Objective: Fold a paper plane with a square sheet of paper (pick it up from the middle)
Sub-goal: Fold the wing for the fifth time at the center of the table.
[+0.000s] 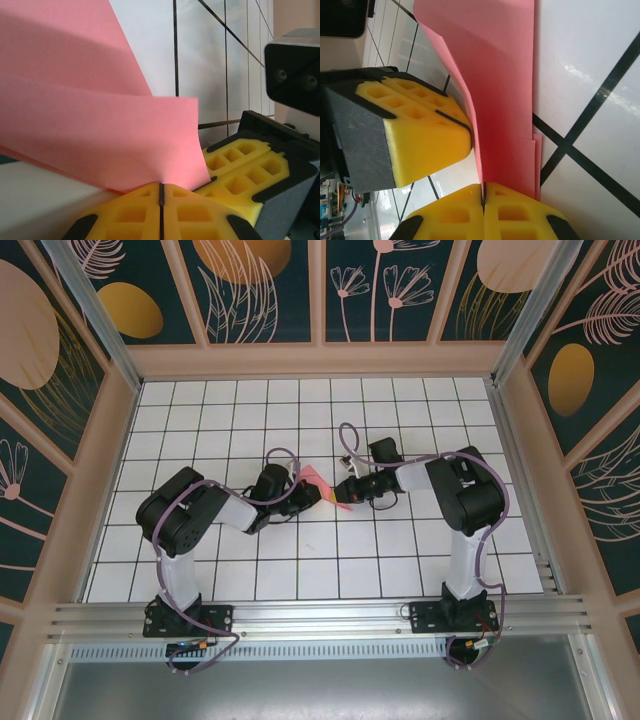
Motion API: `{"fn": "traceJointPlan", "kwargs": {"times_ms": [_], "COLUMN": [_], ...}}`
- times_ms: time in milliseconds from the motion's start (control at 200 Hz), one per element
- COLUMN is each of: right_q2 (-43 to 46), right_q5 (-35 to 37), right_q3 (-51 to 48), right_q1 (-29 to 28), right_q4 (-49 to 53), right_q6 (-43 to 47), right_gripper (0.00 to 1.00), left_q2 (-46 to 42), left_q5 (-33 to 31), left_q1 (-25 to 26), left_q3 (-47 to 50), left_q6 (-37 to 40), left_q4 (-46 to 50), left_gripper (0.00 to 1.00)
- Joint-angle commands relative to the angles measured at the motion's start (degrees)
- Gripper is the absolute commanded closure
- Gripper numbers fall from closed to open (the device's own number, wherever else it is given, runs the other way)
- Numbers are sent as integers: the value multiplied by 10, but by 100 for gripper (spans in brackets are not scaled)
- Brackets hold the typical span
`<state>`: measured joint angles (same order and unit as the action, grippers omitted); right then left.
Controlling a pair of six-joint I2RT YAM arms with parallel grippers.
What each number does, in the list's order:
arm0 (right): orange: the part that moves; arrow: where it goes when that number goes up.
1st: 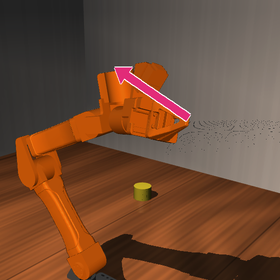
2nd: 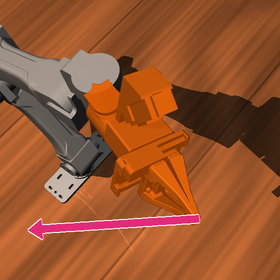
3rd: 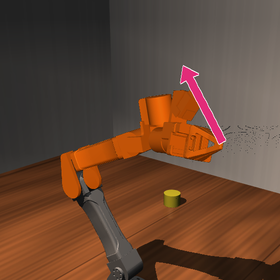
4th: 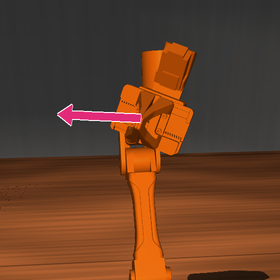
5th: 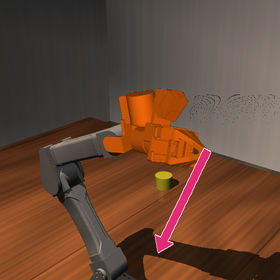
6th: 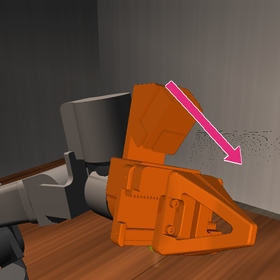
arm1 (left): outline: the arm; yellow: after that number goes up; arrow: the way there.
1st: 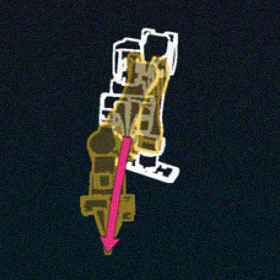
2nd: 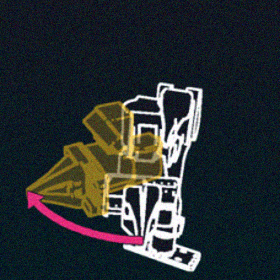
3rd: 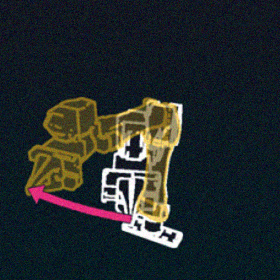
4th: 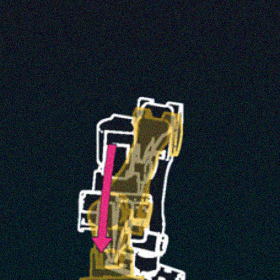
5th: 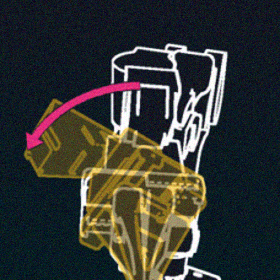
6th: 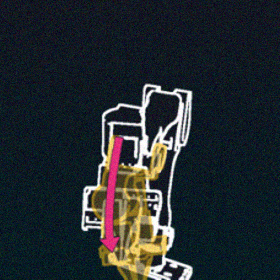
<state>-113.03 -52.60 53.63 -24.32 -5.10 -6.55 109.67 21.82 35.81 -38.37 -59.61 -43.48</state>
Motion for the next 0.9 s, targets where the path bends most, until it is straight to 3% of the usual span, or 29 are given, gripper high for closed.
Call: {"fn": "traceJointPlan", "kwargs": {"times_ms": [0, 340, 636, 896], "right_q2": [-14, -16, 6, 42], "right_q5": [22, 46, 57, 47], "right_q3": [-19, -16, -15, -9], "right_q1": [-4, -12, -18, -14], "right_q4": [13, 29, 27, 40], "right_q6": [10, 30, 29, -6], "right_gripper": [97, 95, 94, 84], "left_q2": [12, 17, 25, 31], "left_q5": [-13, -21, -34, -38], "left_q1": [3, 3, 3, 3], "left_q3": [-15, -29, -61, -83], "left_q6": [-2, -1, 8, 25], "left_q4": [-6, 13, 118, 185], "left_gripper": [90, 91, 92, 92]}}
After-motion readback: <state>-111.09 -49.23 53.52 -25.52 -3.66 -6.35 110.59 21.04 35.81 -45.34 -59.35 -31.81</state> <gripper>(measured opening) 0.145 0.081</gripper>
